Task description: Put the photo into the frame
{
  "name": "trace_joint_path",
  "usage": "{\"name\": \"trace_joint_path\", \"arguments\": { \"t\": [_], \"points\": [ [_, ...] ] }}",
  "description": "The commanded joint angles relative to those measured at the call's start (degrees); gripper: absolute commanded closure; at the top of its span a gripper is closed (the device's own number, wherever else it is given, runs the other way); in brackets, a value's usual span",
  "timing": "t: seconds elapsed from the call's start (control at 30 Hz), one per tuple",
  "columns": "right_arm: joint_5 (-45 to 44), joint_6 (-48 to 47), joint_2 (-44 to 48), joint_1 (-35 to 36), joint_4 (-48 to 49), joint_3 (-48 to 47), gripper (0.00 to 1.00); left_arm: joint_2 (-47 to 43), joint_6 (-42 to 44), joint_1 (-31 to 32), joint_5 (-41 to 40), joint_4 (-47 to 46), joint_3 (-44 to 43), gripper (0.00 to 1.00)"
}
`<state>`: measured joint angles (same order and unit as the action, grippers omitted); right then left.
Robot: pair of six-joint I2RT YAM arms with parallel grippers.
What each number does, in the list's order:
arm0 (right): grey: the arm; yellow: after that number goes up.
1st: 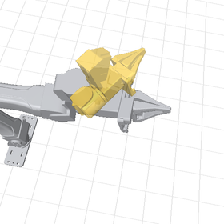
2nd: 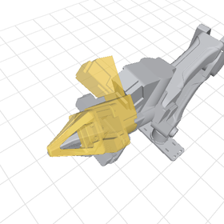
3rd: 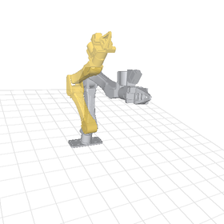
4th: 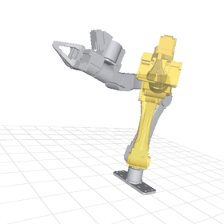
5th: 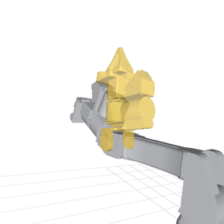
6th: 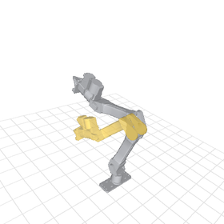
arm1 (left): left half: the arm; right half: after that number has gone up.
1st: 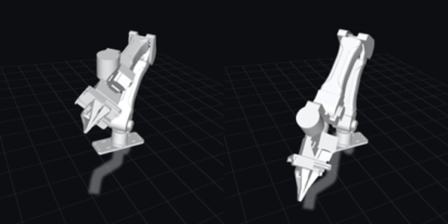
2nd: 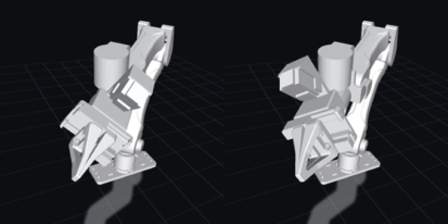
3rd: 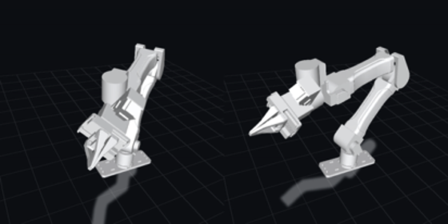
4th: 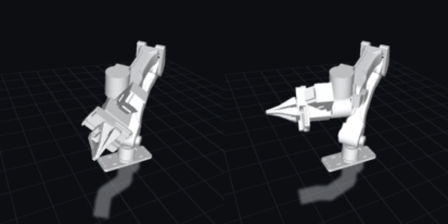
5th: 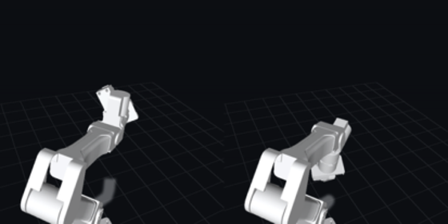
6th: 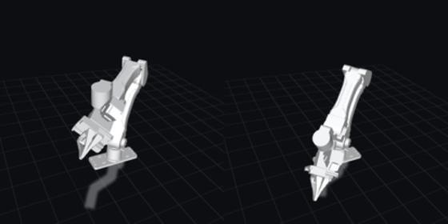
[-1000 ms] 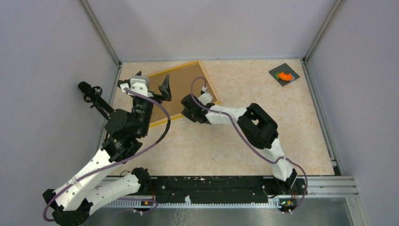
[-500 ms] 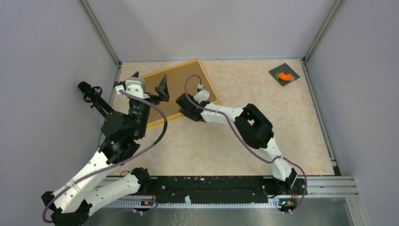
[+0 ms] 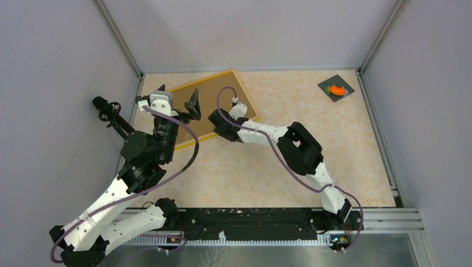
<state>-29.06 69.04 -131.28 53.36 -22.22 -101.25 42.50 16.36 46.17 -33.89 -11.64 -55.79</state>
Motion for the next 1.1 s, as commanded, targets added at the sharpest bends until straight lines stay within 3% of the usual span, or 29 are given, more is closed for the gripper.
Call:
{"name": "trace_joint_path", "arguments": {
  "t": [0.0,0.13,0.23,0.6,0.77,0.93,1.0,1.07],
  "points": [
    [2.81,-9.79,-1.41,-1.87,-2.38,9.44,0.52,-0.97,-0.89,-0.29,0.57,-0.6,-1.74,0.01],
    [4.82,-8.75,3.73,-3.06,5.65,18.88,0.52,-1.25,-0.66,-0.22,0.42,-0.93,-1.49,0.01],
    [7.88,-8.7,3.2,-3.88,7.75,20.12,0.53,-1.28,-1.14,-0.23,0.83,-0.45,-1.77,0.01],
    [4.36,-3.38,-5.13,-3.66,-11.59,5.55,0.54,-0.99,-0.78,-0.27,0.4,-0.62,-1.59,0.01],
    [1.5,-5.52,-7.4,-2.17,-16.42,2.22,0.55,-1.15,-1.1,-0.27,0.72,-0.32,-1.78,0.01],
    [7.58,-8.13,-9.98,-3.04,-15.88,-0.97,0.49,-1.25,-1.28,-0.29,0.82,-0.24,-1.78,0.01],
    [7.27,-8.78,-11.4,-3.09,-19.03,-4.13,0.52,-1.07,-1.32,-0.21,0.88,-0.18,-1.78,0.01],
    [7.19,-8.99,-12.01,-3.09,-20.78,-5.03,0.72,-1.02,-1.38,-0.28,0.93,-0.14,-1.87,0.01]
  ]
}}
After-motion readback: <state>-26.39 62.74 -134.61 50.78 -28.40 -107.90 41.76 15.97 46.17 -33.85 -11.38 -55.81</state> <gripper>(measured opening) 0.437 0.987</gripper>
